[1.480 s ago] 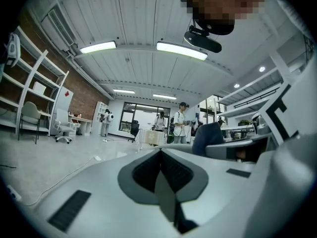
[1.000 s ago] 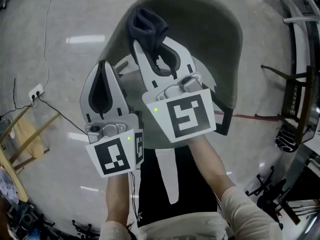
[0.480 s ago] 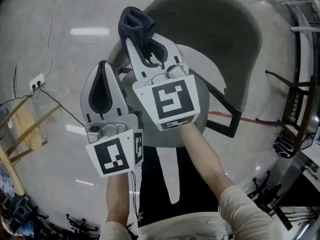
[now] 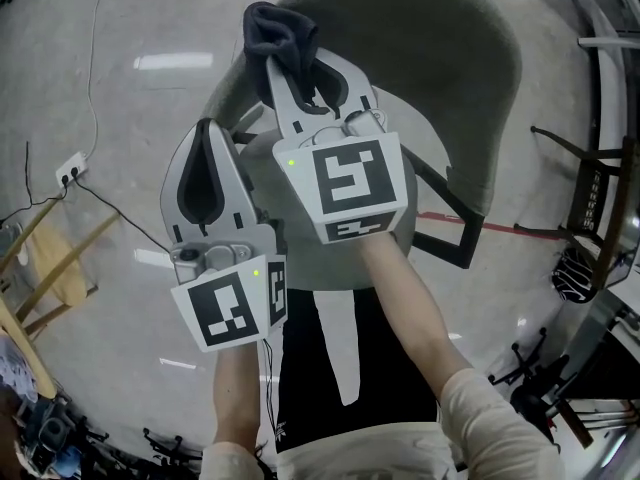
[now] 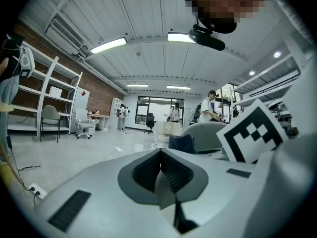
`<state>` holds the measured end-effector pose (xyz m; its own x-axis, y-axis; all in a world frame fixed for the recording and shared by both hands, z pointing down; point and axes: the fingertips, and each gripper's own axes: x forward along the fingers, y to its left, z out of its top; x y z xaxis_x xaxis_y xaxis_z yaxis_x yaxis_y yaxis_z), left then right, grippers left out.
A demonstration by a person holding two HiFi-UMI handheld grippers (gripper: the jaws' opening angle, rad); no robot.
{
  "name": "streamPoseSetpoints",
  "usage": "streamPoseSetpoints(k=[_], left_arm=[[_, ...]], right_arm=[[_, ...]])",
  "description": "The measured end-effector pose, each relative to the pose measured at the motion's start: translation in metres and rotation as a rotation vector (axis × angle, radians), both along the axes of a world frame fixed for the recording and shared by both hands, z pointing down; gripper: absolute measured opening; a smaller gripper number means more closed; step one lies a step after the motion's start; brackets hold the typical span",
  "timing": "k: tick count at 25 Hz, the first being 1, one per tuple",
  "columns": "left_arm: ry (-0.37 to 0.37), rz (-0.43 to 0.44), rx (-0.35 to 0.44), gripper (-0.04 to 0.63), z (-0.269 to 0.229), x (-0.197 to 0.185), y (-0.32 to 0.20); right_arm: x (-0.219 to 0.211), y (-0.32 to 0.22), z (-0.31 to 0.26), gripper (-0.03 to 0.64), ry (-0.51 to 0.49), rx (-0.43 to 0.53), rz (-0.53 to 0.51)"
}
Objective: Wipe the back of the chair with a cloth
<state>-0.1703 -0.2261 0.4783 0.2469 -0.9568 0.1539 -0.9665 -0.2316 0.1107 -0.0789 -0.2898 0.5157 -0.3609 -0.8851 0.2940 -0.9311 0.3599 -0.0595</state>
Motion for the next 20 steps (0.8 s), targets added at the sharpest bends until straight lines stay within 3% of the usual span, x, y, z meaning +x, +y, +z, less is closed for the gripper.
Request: streamPoseSetpoints(k=[11, 20], left_arm=[[0.005, 0.047, 0.002, 0.015, -0.003, 0.028, -0.002], [0.005, 0.113, 0.004, 0.015, -0.006, 0.063, 0.001]], right_arm=[[0.091, -0.001, 0.009, 0.057, -0.019, -0.041, 0.216], [0.173, 0.033, 0.003, 0.057, 0.031, -0.021, 0.414]])
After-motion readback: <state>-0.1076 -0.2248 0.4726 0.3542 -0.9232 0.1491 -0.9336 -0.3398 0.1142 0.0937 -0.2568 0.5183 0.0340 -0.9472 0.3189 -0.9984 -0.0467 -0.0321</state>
